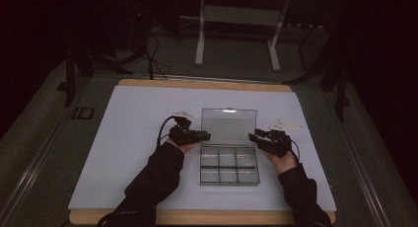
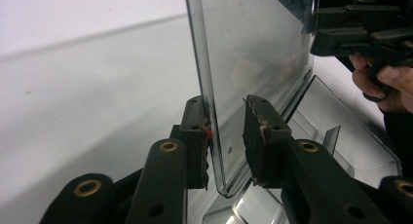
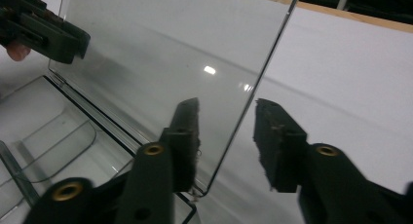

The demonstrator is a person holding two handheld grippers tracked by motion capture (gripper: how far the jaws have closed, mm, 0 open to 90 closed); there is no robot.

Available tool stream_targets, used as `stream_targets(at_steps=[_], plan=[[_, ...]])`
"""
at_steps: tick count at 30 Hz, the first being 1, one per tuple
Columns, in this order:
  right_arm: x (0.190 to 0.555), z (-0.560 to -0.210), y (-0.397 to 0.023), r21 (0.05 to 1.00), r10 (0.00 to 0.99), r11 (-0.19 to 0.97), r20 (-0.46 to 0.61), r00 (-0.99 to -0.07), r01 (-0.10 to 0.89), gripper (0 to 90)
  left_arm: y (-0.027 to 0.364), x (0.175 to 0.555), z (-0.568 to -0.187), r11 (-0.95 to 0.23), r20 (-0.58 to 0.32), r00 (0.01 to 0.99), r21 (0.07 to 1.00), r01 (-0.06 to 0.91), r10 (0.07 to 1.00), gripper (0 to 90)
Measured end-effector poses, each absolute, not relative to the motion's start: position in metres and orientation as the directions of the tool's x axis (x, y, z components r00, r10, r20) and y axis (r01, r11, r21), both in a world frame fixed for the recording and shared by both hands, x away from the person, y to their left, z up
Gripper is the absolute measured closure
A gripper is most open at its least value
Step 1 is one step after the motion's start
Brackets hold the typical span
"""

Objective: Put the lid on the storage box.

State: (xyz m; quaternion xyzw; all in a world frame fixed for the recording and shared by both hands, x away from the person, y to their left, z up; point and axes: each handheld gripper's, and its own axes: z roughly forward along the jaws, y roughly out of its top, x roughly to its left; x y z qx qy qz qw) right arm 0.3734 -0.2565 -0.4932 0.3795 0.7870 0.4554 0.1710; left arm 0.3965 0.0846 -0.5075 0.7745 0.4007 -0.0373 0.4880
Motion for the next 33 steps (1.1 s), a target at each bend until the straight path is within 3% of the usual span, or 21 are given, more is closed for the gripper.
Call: stream_targets(at_steps=[14, 33], plan=[[0.368, -0.486, -0.263, 0.851, 0.745, 0.288, 0.088, -0.661, 0.438, 80.4, 0.086, 0.388, -0.501, -0.201, -0.401, 0.703, 0.769, 0.607, 0.587, 75.1], [0.356, -0.481, -0.269, 0.866, 0.706, 0.299, 0.081, -0.703, 0.4, 83.5, 0.094, 0.369, -0.492, -0.231, -0.322, 0.748, 0.816, 0.531, 0.581, 77.0]])
